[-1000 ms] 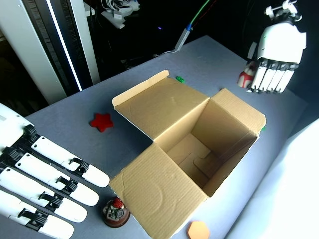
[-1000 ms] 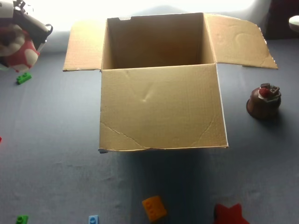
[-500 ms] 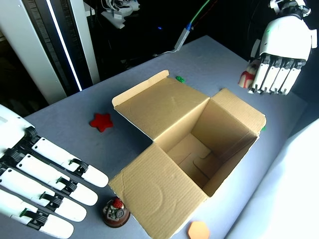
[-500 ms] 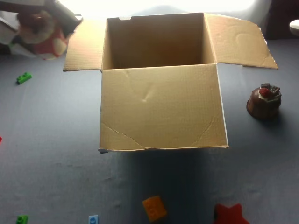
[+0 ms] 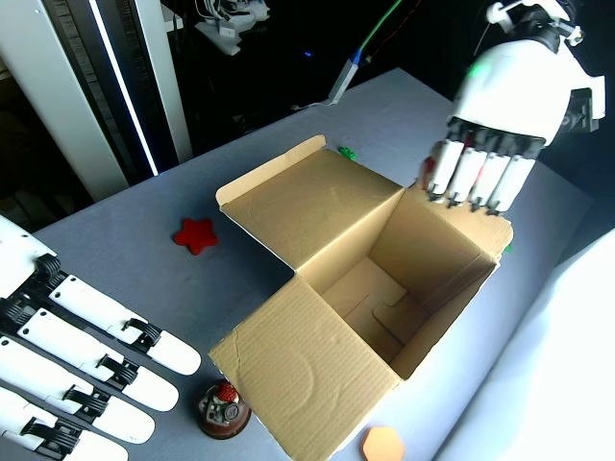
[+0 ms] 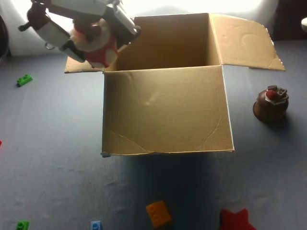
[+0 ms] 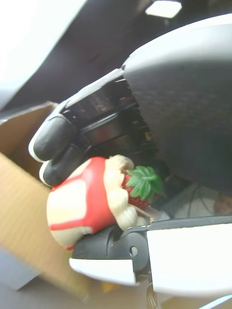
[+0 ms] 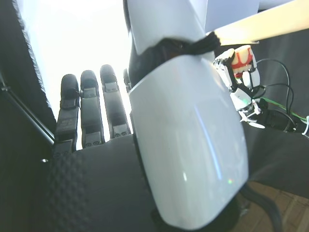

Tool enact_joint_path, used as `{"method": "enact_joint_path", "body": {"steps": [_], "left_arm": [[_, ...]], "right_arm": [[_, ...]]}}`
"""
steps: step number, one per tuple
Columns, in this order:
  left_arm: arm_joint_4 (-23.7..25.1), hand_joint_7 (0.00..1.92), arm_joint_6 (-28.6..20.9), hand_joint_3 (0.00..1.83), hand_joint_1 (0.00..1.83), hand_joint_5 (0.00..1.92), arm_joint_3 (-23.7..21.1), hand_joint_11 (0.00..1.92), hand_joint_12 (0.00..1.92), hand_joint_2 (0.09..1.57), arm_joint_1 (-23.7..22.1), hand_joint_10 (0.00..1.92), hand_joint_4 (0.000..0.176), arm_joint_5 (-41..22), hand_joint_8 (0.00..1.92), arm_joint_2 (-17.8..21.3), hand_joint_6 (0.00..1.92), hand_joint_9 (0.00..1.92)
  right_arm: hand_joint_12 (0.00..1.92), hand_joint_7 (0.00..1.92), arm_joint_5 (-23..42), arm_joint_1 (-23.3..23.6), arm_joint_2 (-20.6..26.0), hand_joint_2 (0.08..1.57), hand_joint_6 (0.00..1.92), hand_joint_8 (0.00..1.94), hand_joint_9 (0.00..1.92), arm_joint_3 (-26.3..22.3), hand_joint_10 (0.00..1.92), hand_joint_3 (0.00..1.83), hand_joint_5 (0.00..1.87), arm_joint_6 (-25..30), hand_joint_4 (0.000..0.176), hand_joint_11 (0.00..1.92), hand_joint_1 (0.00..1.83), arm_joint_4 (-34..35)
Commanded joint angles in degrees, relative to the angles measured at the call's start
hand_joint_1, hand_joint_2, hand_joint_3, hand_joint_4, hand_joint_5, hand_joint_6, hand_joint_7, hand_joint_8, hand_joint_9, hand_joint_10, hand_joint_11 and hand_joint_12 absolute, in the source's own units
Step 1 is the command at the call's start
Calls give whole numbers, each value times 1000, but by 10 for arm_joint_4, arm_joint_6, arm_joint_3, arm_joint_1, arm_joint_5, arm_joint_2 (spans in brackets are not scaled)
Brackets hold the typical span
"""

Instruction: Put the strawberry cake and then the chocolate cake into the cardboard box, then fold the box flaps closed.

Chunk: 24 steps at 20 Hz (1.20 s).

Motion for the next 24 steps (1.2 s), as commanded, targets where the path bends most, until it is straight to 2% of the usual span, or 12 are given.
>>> {"method": "enact_joint_path", "body": {"steps": [1, 3, 4, 5, 8, 10, 12, 16, 17, 19, 21, 24], "left_arm": [[-35, 839, 5, 0, 1184, 679, 3, 681, 1603, 1241, -9, 1292, 0, 21, 1416, 0, 1284, 803], [-31, 805, 6, 3, 1167, 644, 13, 658, 1617, 1259, -8, 1298, 0, 22, 1456, -16, 1334, 767], [-31, 839, 6, 1, 1184, 712, 20, 684, 1558, 1230, -7, 1231, 0, 22, 1396, -25, 1243, 805], [-31, 841, 7, 2, 1183, 712, 30, 695, 1528, 1229, -5, 1208, 0, 22, 1394, -36, 1246, 815], [-31, 823, 8, 0, 1185, 666, 61, 694, 1601, 1249, -1, 1345, 0, 22, 1461, -64, 1287, 795], [-30, 807, 11, 0, 1174, 641, 74, 666, 1573, 1261, 4, 1313, 0, 22, 1476, -78, 1327, 774], [-27, 822, 13, 0, 1188, 669, 84, 690, 1577, 1250, 7, 1340, 0, 24, 1473, -90, 1273, 792], [-20, 814, 17, 1, 1172, 644, 88, 692, 1540, 1258, 12, 1283, 0, 28, 1455, -105, 1333, 795], [-19, 800, 18, 2, 1159, 623, 88, 655, 1548, 1267, 13, 1260, 0, 29, 1451, -107, 1380, 771], [-16, 821, 19, 0, 1156, 604, 88, 626, 1481, 1262, 13, 989, 0, 30, 1351, -111, 1434, 813], [-12, 770, 19, 0, 1129, 609, 88, 566, 1446, 1276, 13, 810, 0, 31, 1366, -117, 1487, 792], [-8, 777, 20, 0, 1132, 591, 83, 532, 1434, 1279, 9, 790, 0, 32, 1376, -124, 1492, 797]], "right_arm": [[367, 144, 66, 4, 8, 1000, 3, 1, 119, 4, 4, 3, 70, -1, 0, 0, 1186, -4], [372, 150, 66, 4, 8, 990, 10, 3, 125, 4, 6, 0, 88, -1, 0, 0, 1183, -4], [378, 144, 66, 4, 8, 1012, 3, 1, 118, 4, 2, 8, 63, -1, 0, 0, 1162, -4], [416, 153, 66, 4, 8, 1018, 4, 2, 127, 4, 4, 9, 72, -1, 1, 0, 1169, -4], [353, 156, 68, 5, 8, 972, 4, 0, 134, 4, 3, 0, 84, -1, 0, 0, 1225, -4], [355, 162, 70, 5, 8, 983, 0, 2, 139, 4, 4, 0, 74, -1, 0, 0, 1214, -4], [416, 163, 70, 5, 8, 975, 0, 1, 148, 5, 5, 0, 74, -1, 0, 0, 1191, -4], [419, 166, 76, 4, 7, 979, 3, 1, 145, 7, 2, 0, 78, -1, 0, 0, 1198, -4], [445, 165, 76, 2, 8, 974, 2, 0, 144, 7, 1, 0, 79, -1, 0, 0, 1204, -4], [409, 169, 76, 2, 8, 976, 2, 1, 132, 7, 0, 0, 80, -1, 0, 0, 1196, 2], [347, 165, 75, 1, 7, 975, 1, 2, 129, 7, 1, 0, 69, -1, 0, 0, 1216, 14], [394, 176, 73, 1, 6, 973, 3, 1, 144, 7, 3, 0, 79, -1, 0, 0, 1208, 18]]}}
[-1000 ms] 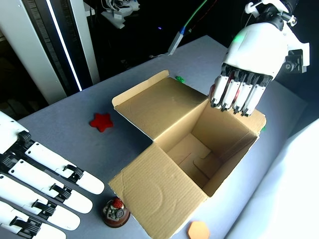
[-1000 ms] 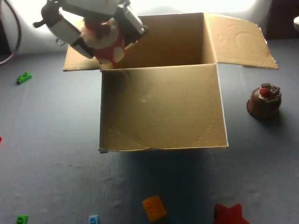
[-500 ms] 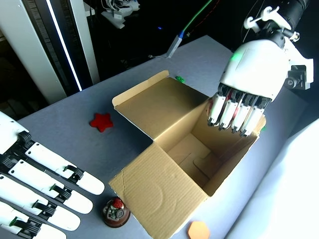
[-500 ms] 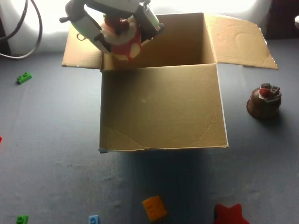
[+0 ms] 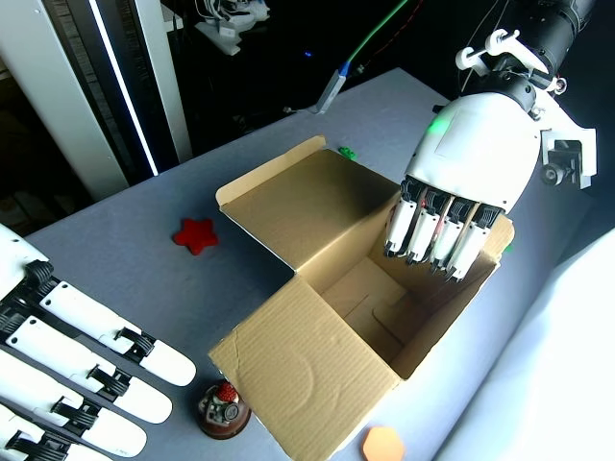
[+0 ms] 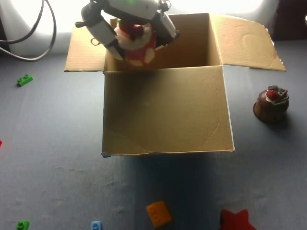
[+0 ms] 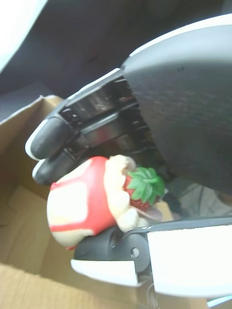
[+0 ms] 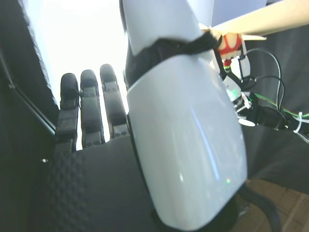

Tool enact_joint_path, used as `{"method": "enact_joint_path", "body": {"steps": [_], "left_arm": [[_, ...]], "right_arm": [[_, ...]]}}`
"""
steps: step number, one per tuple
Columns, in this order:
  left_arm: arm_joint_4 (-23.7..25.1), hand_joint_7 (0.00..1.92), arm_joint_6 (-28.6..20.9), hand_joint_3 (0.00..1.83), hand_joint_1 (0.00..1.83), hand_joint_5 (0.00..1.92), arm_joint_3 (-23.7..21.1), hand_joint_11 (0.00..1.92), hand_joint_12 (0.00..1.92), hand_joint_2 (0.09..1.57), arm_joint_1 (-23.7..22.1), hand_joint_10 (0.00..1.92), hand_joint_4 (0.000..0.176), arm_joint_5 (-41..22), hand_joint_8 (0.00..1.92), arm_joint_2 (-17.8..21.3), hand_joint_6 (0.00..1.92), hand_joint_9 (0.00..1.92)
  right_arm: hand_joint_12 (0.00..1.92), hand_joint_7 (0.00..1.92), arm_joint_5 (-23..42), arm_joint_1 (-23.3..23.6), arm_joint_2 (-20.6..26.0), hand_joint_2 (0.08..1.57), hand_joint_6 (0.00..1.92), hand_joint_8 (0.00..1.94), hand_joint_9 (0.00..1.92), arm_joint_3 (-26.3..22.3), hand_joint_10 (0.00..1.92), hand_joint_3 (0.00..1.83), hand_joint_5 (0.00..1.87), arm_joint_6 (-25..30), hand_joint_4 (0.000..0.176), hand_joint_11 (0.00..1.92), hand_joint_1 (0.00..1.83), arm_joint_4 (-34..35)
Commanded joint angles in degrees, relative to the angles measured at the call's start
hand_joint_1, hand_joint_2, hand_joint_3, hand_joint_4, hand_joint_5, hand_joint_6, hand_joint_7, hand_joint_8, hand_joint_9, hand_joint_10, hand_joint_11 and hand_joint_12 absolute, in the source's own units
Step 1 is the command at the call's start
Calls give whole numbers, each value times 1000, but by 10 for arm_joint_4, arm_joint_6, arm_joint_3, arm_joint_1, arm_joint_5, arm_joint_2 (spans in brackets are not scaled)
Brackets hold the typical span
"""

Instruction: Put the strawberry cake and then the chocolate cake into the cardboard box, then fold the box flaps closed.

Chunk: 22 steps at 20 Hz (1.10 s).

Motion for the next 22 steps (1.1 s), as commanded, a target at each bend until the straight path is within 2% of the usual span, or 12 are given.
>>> {"method": "enact_joint_path", "body": {"steps": [1, 4, 6, 7, 8, 9, 10, 12, 15, 17, 18, 22], "left_arm": [[-36, 787, 6, 0, 1138, 591, -1, 542, 1431, 1277, -10, 806, 0, 19, 1368, -1, 1486, 810], [-32, 760, 7, 0, 1128, 607, 2, 528, 1469, 1279, -13, 852, 0, 20, 1394, -10, 1478, 777], [-30, 739, 9, 0, 1118, 602, 3, 509, 1427, 1288, -16, 784, 1, 21, 1403, -17, 1509, 763], [-28, 681, 10, 0, 1044, 607, 3, 480, 1395, 1314, -17, 732, 0, 22, 785, -19, 1520, 748], [-26, 705, 11, 0, 1005, 503, 3, 397, 1297, 1300, -17, 589, 0, 23, 432, -21, 854, 704], [-22, 699, 11, 0, 962, 505, 3, 341, 1222, 1287, -17, 431, 0, 23, 213, -23, 464, 670], [-21, 708, 12, 0, 944, 542, 3, 334, 1173, 1268, -17, 314, 0, 24, 98, -23, 258, 684], [-17, 633, 13, 0, 907, 527, 2, 287, 1096, 1189, -17, 117, 0, 25, 6, -24, 59, 672], [-14, 621, 15, 0, 902, 522, 2, 278, 1095, 1180, -15, 98, 0, 27, 1, -22, 42, 668], [-13, 453, 16, 0, 890, 379, 1, 97, 1181, 1060, -15, 18, 0, 28, 0, -18, 1, 532], [-11, 377, 17, 0, 809, 306, 1, 21, 1181, 1027, -15, 0, 0, 28, 0, -17, 0, 450], [-5, 338, 18, 0, 681, 253, 4, 0, 1173, 984, -19, 0, 0, 31, 0, -14, 0, 396]], "right_arm": [[394, 179, 62, 4, 6, 978, 3, 2, 144, 5, 3, 1, 80, -1, 0, 0, 1205, -4], [417, 174, 56, 4, 4, 979, 2, 2, 138, 11, 2, 0, 70, -7, 0, 0, 1177, -1], [424, 165, 48, 4, 2, 969, 4, 0, 132, 18, 3, 0, 80, -69, 0, 0, 1180, 99], [431, 170, 51, 3, 2, 970, 5, 2, 136, 19, 4, 0, 84, -122, 0, 0, 1185, 178], [430, 168, 67, 0, 1, 973, 4, 2, 132, 19, 2, 0, 83, -148, 0, 0, 1189, 233], [431, 171, 62, -1, 0, 971, 6, 3, 135, 23, 3, 0, 88, -148, 0, 0, 1191, 239], [429, 169, 63, 0, 0, 974, 7, 2, 132, 23, 2, 0, 92, -148, 0, 0, 1196, 239], [417, 172, 63, -1, -1, 978, 3, 4, 126, 23, 7, 1, 94, -149, 0, 0, 1205, 239], [404, 170, 53, -7, -7, 979, 2, 4, 122, 27, 7, 2, 93, -159, 0, 0, 1206, 239], [345, 160, 30, -21, -20, 984, 0, 7, 125, 43, 6, 3, 70, -156, 0, 0, 1197, 239], [364, 190, 18, -29, -27, 963, 6, 5, 144, 51, 7, 0, 91, -149, 0, 0, 1226, 239], [326, 190, -4, -35, -54, 943, 5, 1, 145, 78, 4, 0, 103, -124, 0, 0, 1265, 238]]}}
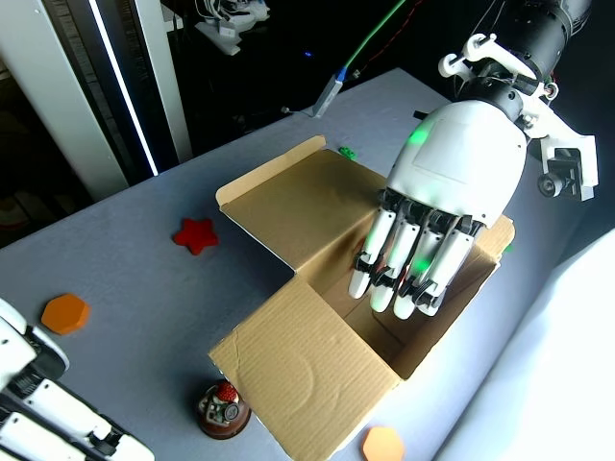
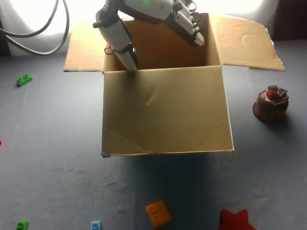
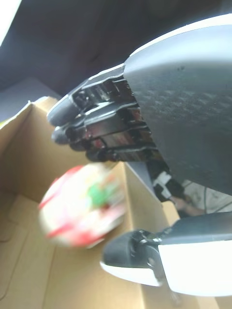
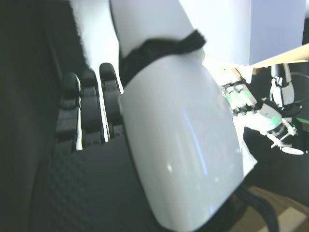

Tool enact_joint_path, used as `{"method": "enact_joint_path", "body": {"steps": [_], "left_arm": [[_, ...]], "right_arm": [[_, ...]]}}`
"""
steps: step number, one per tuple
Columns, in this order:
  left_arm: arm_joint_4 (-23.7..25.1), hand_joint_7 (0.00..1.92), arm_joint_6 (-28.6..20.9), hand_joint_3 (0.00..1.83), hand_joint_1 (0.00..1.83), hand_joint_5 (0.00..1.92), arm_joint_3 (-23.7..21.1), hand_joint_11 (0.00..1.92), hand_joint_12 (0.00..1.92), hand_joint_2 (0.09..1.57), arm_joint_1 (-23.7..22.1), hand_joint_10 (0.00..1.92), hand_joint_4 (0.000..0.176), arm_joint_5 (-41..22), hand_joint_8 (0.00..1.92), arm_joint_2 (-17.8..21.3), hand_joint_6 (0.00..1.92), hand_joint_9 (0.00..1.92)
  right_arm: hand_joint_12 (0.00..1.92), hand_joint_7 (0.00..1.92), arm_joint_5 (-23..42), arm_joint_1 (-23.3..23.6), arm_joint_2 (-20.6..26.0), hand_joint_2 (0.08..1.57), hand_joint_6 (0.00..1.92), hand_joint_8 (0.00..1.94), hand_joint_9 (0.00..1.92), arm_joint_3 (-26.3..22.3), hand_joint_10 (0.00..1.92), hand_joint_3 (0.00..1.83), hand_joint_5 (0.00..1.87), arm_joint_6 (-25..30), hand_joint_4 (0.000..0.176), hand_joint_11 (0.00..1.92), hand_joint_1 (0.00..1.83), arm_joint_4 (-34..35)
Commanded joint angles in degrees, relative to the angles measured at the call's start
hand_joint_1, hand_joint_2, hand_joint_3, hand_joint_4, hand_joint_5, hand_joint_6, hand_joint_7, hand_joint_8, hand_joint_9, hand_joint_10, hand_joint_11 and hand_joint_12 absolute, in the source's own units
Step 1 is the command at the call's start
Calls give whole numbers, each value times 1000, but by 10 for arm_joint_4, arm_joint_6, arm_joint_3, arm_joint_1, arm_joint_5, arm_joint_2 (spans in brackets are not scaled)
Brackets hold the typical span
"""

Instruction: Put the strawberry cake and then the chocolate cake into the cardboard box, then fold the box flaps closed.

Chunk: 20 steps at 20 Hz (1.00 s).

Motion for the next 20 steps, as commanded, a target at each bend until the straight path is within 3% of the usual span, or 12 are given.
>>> {"method": "enact_joint_path", "body": {"steps": [1, 3, 7, 9, 11, 14, 17, 20], "left_arm": [[-31, 331, 5, 0, 644, 250, 5, 3, 1179, 973, -13, 0, 1, 23, 0, 8, 0, 395], [-29, 319, 6, 0, 607, 237, 11, 12, 1184, 977, -19, 0, 5, 23, 0, 9, 0, 388], [-19, 325, 8, 0, 603, 236, 40, 3, 1196, 978, -33, 0, 0, 22, 2, 11, 1, 380], [-14, 328, 8, 0, 579, 243, 46, 0, 1174, 979, -41, 4, 0, 17, 4, 17, 3, 382], [-10, 358, 5, 25, 281, 274, 42, 0, 1127, 1061, -44, 9, 0, 2, 10, 34, 11, 401], [4, 316, -8, 21, 82, 218, 33, 0, 929, 1138, -44, 1, 0, -7, 0, 68, 1, 326], [14, 307, -22, 12, 9, 215, 13, 0, 867, 1148, -45, 3, 0, -24, 1, 114, 2, 316], [26, 343, -42, 2, 0, 253, 2, 0, 927, 1139, -45, 11, 0, -42, 9, 153, 10, 354]], "right_arm": [[329, 185, 39, 5, 4, 962, 2, 0, 139, 9, 1, 0, 76, 8, 0, 0, 1212, -8], [402, 186, 26, 4, -13, 967, 3, 0, 137, 24, 0, 1, 77, 24, 0, 0, 1177, -25], [404, 177, 70, -11, -37, 952, 0, 0, 128, 37, 0, 0, 67, 213, 0, 0, 1207, -201], [345, 163, 72, -14, -55, 946, 0, 2, 136, 44, 5, 0, 64, 227, 0, 0, 1226, -206], [341, 150, 70, -20, -73, 967, 0, 0, 123, 58, 1, 6, 62, 252, 0, 0, 1186, -206], [386, 147, 70, -17, -97, 971, 3, 1, 123, 76, 2, 5, 50, 260, 0, 0, 1167, -193], [335, 115, 64, -19, -126, 1005, 1, 0, 115, 96, 0, 14, 44, 254, 0, 0, 1137, -170], [372, 96, 57, -25, -155, 1048, 0, 0, 120, 125, 2, 22, 14, 244, 0, 0, 1075, -142]]}}
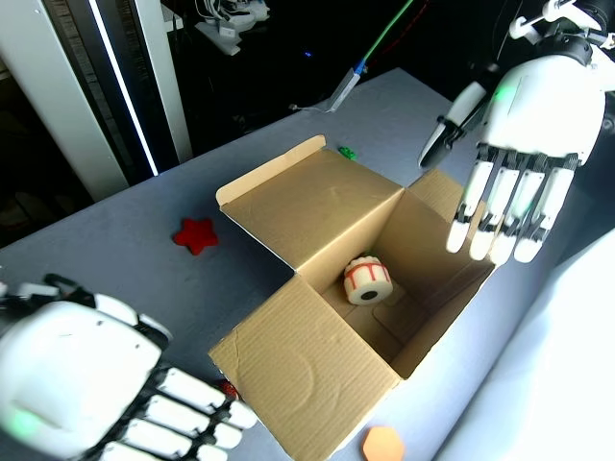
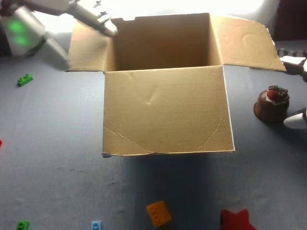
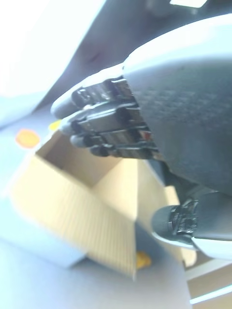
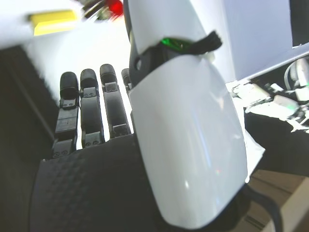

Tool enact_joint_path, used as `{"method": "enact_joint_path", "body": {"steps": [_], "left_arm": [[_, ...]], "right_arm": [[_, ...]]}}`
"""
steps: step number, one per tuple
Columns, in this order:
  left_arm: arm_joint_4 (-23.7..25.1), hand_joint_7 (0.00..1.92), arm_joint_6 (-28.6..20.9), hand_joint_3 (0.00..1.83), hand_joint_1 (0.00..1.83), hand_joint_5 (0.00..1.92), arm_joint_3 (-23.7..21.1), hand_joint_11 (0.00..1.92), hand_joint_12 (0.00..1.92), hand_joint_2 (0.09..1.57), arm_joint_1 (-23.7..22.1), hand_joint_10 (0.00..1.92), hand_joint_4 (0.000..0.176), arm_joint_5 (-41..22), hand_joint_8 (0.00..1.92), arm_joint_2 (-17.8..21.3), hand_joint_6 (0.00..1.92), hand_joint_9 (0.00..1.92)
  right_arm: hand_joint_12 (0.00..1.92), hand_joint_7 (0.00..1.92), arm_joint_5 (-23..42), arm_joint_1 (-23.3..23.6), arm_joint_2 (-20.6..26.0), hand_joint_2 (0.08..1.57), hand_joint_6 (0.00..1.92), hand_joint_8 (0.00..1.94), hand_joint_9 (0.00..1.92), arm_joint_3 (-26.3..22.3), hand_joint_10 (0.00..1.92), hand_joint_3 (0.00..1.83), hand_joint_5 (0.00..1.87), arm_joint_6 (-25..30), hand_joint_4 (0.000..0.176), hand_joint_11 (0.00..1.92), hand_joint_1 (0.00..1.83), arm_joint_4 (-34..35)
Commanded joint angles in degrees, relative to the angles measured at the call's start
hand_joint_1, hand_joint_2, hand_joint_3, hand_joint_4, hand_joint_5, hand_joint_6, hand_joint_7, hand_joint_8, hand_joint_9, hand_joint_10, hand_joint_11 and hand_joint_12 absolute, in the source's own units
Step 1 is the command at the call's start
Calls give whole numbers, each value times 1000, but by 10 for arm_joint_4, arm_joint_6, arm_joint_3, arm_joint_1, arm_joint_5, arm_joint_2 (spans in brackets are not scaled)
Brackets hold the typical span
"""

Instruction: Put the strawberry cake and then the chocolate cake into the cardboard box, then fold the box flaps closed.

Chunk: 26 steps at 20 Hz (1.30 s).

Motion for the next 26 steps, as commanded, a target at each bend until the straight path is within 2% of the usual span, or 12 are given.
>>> {"method": "enact_joint_path", "body": {"steps": [1, 5, 8, 9, 12, 13, 14, 15, 17, 21, 24, 26], "left_arm": [[-33, 333, -2, 0, 0, 254, -3, 0, 910, 1137, -8, 5, 0, 14, 3, 13, 7, 345], [-30, 334, -16, 2, 1, 253, -25, 0, 909, 1140, -7, 3, 0, 5, 2, 67, 3, 345], [-28, 339, -25, 2, 0, 260, -45, 0, 907, 1146, 3, 0, 0, -1, 1, 108, 2, 342], [-28, 337, -27, 2, 1, 258, -54, 0, 887, 1147, 6, 1, 0, -4, 0, 120, 1, 337], [-28, 346, -29, 0, 0, 259, -113, 0, 948, 1141, 14, 10, 0, -9, 3, 160, 1, 373], [-29, 350, -30, 0, 0, 263, -146, 0, 955, 1143, 25, 11, 0, -5, 4, 176, 3, 379], [-32, 368, -33, 0, 6, 290, -166, 0, 977, 1141, 34, 13, 0, -3, 7, 188, 10, 396], [-35, 387, -34, 0, 0, 309, -183, 0, 1016, 1139, 44, 14, 0, -1, 7, 199, 10, 417], [-47, 405, -34, 0, 0, 319, -209, 0, 1042, 1142, 63, 13, 0, 1, 8, 222, 8, 433], [-99, 472, -34, 1, 0, 360, -232, 13, 1124, 1144, 96, 13, 0, 22, 7, 261, 7, 483], [-159, 503, -27, 5, 0, 377, -239, 37, 1137, 1155, 106, 20, 0, 67, 14, 283, 11, 511], [-185, 514, -22, 0, 0, 389, -252, 74, 1113, 1145, 117, 17, 0, 108, 8, 297, 9, 529]], "right_arm": [[363, 94, 56, 1, 2, 1053, 0, 0, 117, 11, 0, 22, 10, -2, 0, 0, 1059, 3], [130, 62, 60, -16, -34, 1048, 0, 1, 87, 48, 0, 8, 0, -16, 0, 0, 1095, 28], [286, 101, 62, -22, -56, 1050, 6, 5, 115, 75, 7, 5, 30, -22, 0, 0, 1076, 42], [317, 106, 62, -22, -62, 1047, 5, 3, 124, 81, 7, 3, 36, -23, 7, 0, 1083, 42], [337, 113, 61, -25, -78, 1048, 4, 1, 134, 97, 5, 2, 47, -23, 8, 0, 1076, 42], [350, 115, 61, -29, -84, 1051, 1, 1, 136, 101, 4, 3, 44, -23, 11, 0, 1076, 42], [358, 114, 61, -32, -89, 1045, 1, 0, 141, 104, 5, 0, 43, -24, 5, 0, 1090, 42], [341, 98, 60, -33, -93, 1041, 0, 0, 129, 107, 1, 0, 38, -25, 7, 0, 1084, 42], [221, 85, 59, -34, -98, 1044, 3, 1, 110, 110, 3, 0, 21, -27, 0, 0, 1087, 41], [152, 99, 62, -33, -99, 1017, 11, 5, 100, 111, 2, 0, 57, -28, 0, 0, 1089, 38], [276, 109, 62, -30, -99, 1019, 8, 2, 111, 111, 3, 0, 83, -28, 0, 0, 1070, 37], [457, 148, 62, -26, -98, 1001, 7, 7, 174, 111, 18, 0, 101, -28, 0, 0, 1113, 36]]}}
